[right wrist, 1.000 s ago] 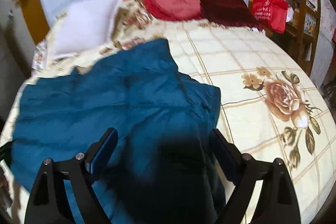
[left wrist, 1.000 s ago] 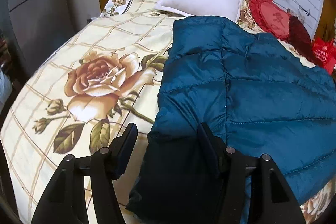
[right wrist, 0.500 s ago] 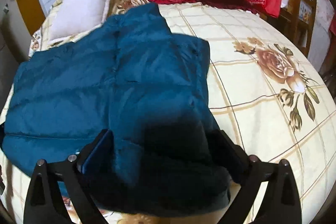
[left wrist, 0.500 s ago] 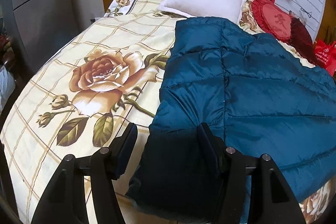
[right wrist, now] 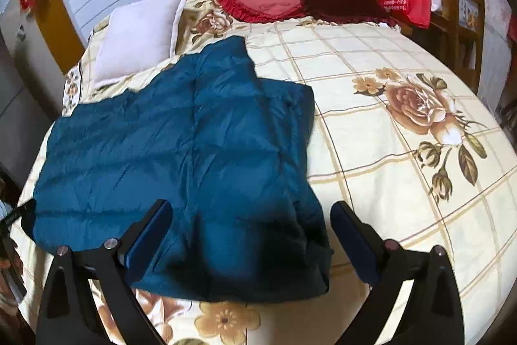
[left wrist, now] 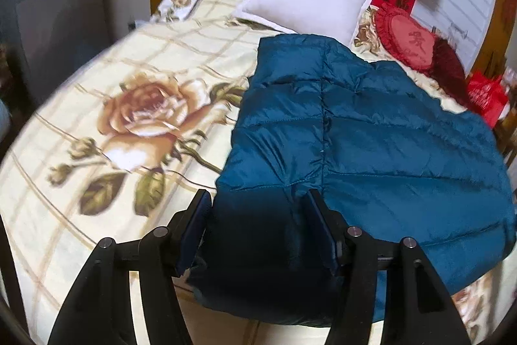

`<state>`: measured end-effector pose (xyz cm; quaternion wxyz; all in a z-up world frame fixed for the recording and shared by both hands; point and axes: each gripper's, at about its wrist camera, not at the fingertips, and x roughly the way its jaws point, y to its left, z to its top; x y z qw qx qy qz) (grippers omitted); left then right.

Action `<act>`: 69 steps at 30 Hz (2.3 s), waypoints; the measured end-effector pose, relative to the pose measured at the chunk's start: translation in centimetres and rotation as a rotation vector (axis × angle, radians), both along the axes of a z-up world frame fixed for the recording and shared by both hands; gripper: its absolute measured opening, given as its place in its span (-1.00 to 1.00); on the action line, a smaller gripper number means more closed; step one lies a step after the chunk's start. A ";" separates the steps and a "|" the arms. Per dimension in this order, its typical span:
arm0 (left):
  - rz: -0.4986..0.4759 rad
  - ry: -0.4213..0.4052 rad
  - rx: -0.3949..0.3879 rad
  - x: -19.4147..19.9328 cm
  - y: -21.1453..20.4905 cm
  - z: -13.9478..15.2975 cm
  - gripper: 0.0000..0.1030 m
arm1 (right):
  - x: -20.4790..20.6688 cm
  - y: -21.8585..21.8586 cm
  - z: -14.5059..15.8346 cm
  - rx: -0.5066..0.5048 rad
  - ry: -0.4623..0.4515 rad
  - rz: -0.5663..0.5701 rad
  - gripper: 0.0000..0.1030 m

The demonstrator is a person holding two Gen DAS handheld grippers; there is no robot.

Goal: Fold large clothes

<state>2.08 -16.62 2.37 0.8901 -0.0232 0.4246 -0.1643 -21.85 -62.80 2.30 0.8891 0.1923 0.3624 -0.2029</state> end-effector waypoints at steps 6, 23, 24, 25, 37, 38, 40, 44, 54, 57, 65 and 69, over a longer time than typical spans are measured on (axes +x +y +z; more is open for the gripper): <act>-0.027 0.103 -0.147 2.3 0.9 -1.7 0.00 | 2.7 -2.0 -2.2 0.009 0.064 0.016 1.00; -0.041 0.164 -0.193 5.1 -2.5 -3.6 0.27 | 7.9 -5.0 -5.6 0.252 0.058 0.128 1.00; -0.059 0.161 -0.194 5.0 -2.8 -3.4 0.02 | 7.8 -4.4 -5.4 0.234 0.043 0.128 0.94; -0.076 0.143 -0.178 4.5 -3.1 -2.9 -0.07 | 7.6 -3.8 -5.1 0.212 0.029 0.133 0.78; -0.240 -0.010 -0.116 -3.4 -0.9 3.6 -0.89 | 0.3 1.6 1.6 0.145 -0.116 0.206 -0.24; -0.253 -0.004 -0.122 -4.4 -0.2 4.0 -0.89 | -0.7 2.1 1.8 0.156 -0.116 0.210 -0.24; -0.268 0.008 -0.123 -6.0 1.2 4.6 -0.89 | -3.1 2.8 1.9 0.174 -0.102 0.214 -0.24; -0.263 0.055 -0.061 -9.2 3.3 3.6 -0.87 | -7.5 3.3 0.8 0.194 -0.056 0.200 -0.17; -0.187 0.013 0.076 -12.1 4.0 1.9 -0.57 | -9.0 7.1 -0.3 -0.103 0.164 0.067 0.65; -0.147 -0.040 0.090 -13.6 4.5 3.1 -0.57 | -10.6 9.2 2.7 -0.191 0.118 0.067 0.67; -0.084 -0.109 0.091 -16.2 5.1 4.6 -0.57 | -9.9 15.1 4.0 -0.210 0.060 0.209 0.67; -0.052 -0.132 0.101 -16.7 6.0 5.2 -0.57 | -8.7 18.3 2.1 -0.204 0.080 0.267 0.67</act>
